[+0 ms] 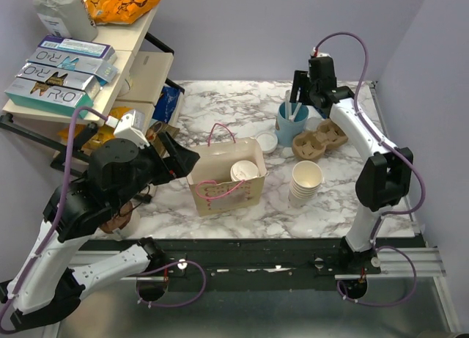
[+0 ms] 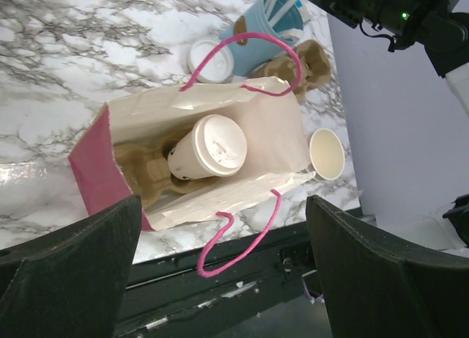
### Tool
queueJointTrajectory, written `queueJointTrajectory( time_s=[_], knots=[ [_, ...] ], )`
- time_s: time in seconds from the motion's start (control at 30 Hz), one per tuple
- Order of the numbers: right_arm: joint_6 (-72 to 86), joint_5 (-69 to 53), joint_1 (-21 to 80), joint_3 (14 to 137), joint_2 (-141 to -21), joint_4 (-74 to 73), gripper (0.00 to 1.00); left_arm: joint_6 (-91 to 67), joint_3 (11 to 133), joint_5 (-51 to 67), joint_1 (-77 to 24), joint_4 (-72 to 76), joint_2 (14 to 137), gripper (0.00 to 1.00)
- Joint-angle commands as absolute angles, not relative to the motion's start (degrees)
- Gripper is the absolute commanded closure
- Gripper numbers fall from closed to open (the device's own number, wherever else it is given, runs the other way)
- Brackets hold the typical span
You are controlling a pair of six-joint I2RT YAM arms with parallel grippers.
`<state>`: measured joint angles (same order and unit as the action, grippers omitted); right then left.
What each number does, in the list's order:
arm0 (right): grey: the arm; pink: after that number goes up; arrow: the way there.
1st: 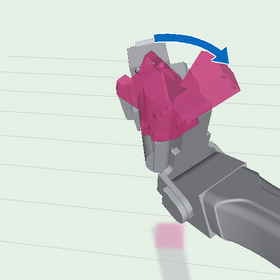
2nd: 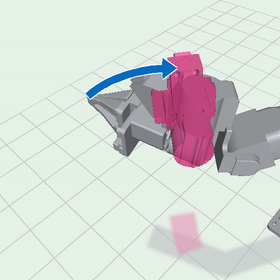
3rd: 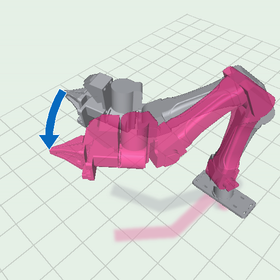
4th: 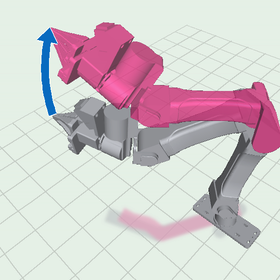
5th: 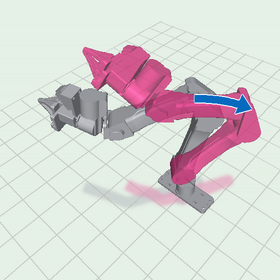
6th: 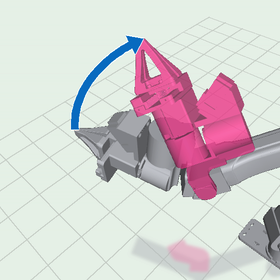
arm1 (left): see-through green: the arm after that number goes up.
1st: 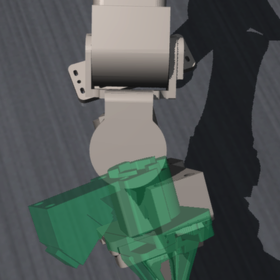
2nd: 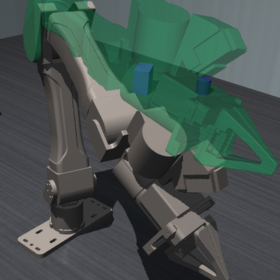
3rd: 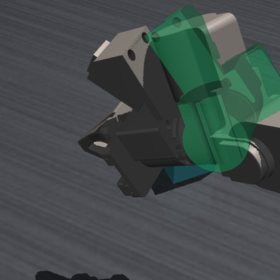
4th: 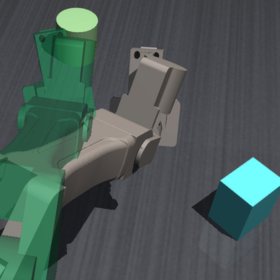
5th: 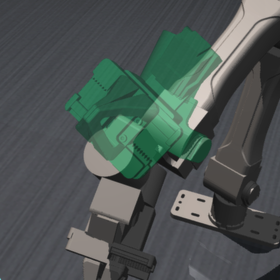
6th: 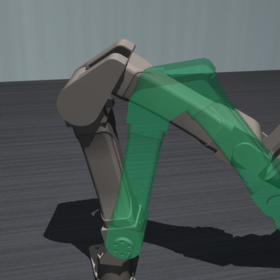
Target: Pack the takeout coffee
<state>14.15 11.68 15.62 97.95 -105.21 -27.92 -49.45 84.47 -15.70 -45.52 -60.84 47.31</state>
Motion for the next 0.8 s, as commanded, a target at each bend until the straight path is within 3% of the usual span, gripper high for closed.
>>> queueJointTrajectory(
  time_s=[0.0, 0.17, 0.37, 0.53, 0.63, 0.67, 0.77],
  knots=[
    [15.65, 13.36, 15.12, 100.90, -108.53, -28.04, 0.25, -50.36, 82.80, -19.25, -45.79, -63.20, 45.10, 0.01],
    [16.35, 15.03, 14.85, 102.04, -111.18, -27.69, 0.44, -51.85, 79.63, -19.34, -45.70, -62.40, 42.80, 0.01],
    [16.26, 15.56, 14.85, 102.22, -112.59, -25.67, 0.54, -52.56, 78.40, -19.95, -45.70, -62.84, 42.45, 0.01],
    [15.65, 15.56, 14.85, 101.95, -113.29, -24.35, 0.57, -52.56, 78.31, -19.86, -45.70, -62.58, 42.63, 0.01],
    [15.21, 16.78, 14.85, 101.52, -113.38, -22.95, 0.66, -52.82, 78.22, -19.78, -45.70, -62.58, 42.80, 0.01],
    [14.86, 16.87, 14.77, 101.25, -113.29, -22.59, 0.73, -52.82, 78.05, -19.69, -45.70, -62.49, 42.80, 0.01],
    [13.89, 17.05, 14.85, 99.76, -112.24, -20.48, 0.76, -53.00, 77.61, -19.60, -45.79, -62.23, 42.54, 0.01]
  ],
)
